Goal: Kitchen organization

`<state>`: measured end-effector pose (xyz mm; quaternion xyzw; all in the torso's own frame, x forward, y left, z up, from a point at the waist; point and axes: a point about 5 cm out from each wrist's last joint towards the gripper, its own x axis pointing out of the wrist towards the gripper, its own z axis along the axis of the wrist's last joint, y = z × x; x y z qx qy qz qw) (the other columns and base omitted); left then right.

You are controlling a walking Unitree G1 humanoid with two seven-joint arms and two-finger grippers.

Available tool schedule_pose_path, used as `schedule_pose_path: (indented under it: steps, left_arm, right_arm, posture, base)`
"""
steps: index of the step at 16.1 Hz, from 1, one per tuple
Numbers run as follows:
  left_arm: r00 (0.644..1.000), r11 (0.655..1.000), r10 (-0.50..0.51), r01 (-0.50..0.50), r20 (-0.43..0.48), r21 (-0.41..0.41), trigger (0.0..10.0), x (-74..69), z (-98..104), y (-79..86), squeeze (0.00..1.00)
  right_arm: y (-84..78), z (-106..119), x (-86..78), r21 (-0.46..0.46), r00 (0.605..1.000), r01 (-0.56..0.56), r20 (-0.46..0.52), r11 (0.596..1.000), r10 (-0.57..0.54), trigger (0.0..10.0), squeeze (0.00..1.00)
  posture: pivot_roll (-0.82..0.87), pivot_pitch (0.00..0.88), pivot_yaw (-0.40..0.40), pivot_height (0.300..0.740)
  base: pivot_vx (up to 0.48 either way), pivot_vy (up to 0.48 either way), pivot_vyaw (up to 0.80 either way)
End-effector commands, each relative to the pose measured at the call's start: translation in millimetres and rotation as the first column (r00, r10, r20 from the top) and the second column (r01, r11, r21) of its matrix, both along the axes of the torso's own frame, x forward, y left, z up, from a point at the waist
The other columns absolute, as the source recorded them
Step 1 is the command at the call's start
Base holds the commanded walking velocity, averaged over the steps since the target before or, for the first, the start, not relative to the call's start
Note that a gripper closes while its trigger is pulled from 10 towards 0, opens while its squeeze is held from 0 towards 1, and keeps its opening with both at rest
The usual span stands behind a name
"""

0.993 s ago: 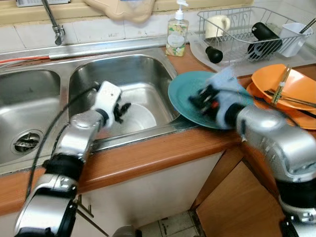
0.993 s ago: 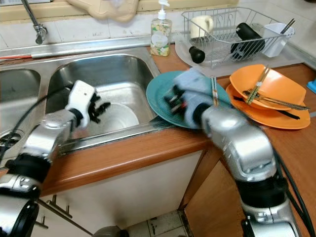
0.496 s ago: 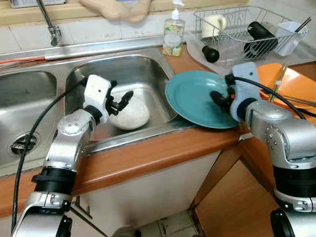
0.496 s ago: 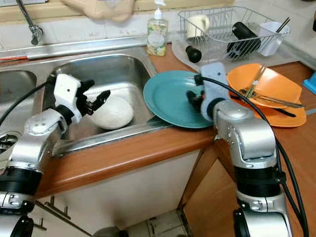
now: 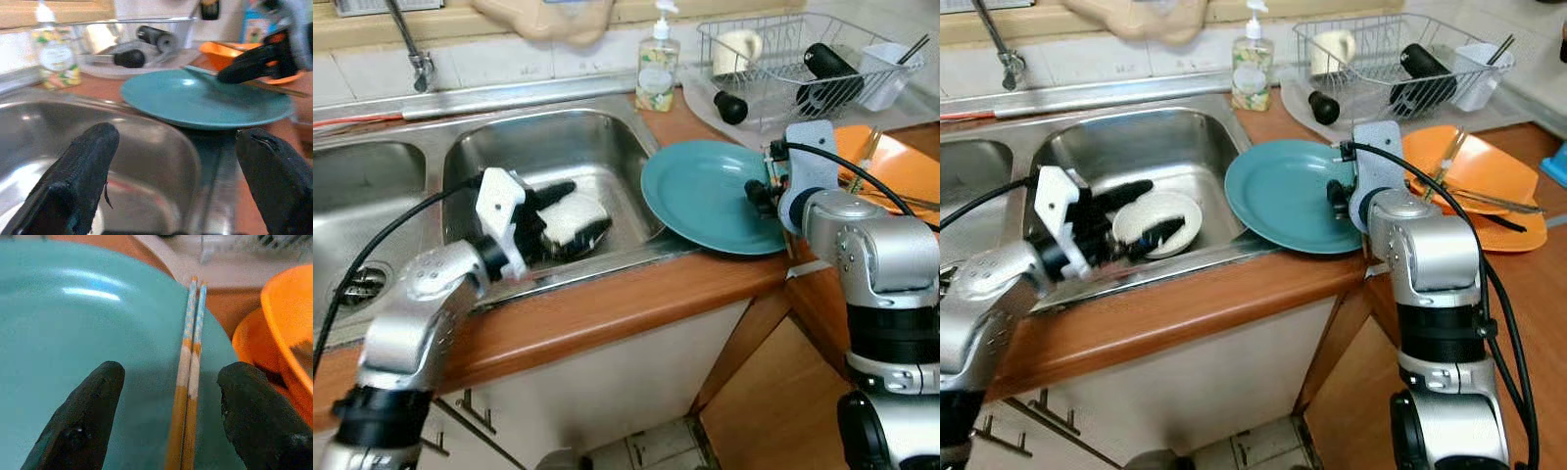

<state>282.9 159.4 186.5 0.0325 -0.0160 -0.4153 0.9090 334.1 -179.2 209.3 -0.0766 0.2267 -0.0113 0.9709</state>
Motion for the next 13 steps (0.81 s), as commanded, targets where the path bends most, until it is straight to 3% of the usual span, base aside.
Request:
schedule_pose_path:
  steps: [1,3,4,5,6,7,13]
  left_arm:
    - [0.999,0.999,-0.037,0.037,-0.01,0.011,10.0,-4.2,2.2,-2.8,0.0]
    - [0.997,0.997,-0.075,0.075,-0.037,0.016,10.0,-9.5,2.8,-5.2,0.0]
    - [0.993,0.994,-0.103,0.104,-0.053,0.016,10.0,-12.3,3.7,-7.9,0.0]
    - [0.99,0.992,-0.123,0.125,-0.066,0.016,10.0,-13.9,3.9,-9.4,0.0]
    - [0.988,0.99,-0.135,0.137,-0.077,0.018,10.0,-15.2,4.0,-10.0,0.0]
    - [0.983,0.987,-0.157,0.159,-0.094,0.011,10.0,-17.2,4.8,-10.8,0.0]
    - [0.977,0.983,-0.18,0.183,-0.116,0.017,10.0,-20.7,4.9,-13.2,0.0]
  right_arm:
    - [1.2,3.4,1.5,-0.004,1.0,0.001,-0.009,1.0,-0.001,10.0,0.0]
    - [1.7,-4.4,3.8,0.013,0.999,0.012,-0.043,1.0,-0.011,10.0,0.0]
    - [1.6,-9.2,5.3,0.035,0.998,0.022,-0.06,0.999,-0.02,9.3,0.0]
    - [2.2,-11.4,5.8,0.058,0.998,0.024,-0.068,0.998,-0.02,6.5,0.0]
    - [3.0,-12.2,6.0,0.071,0.997,0.022,-0.071,0.997,-0.016,4.4,0.0]
    - [5.5,-13.3,6.4,0.098,0.997,0.008,-0.077,0.995,-0.001,0.0,0.0]
    - [9.4,-15.2,7.6,0.115,0.997,-0.013,-0.081,0.993,0.022,0.0,0.0]
  posture:
    - [-0.02,0.0,0.025,0.74]
    - [-0.02,0.0,0.024,0.74]
    - [-0.02,0.0,0.024,0.74]
    - [-0.01,0.0,0.025,0.74]
    - [-0.01,0.0,0.026,0.74]
    - [-0.01,0.0,0.027,0.74]
    - [-0.01,0.0,0.027,0.74]
  base:
    - [0.0,0.0,0.0]
    - [0.0,0.0,0.0]
    - [0.0,0.0,0.0]
    - [0.0,0.0,0.0]
    - [0.0,0.0,0.0]
    - [0.0,0.0,0.0]
    - [0.0,0.0,0.0]
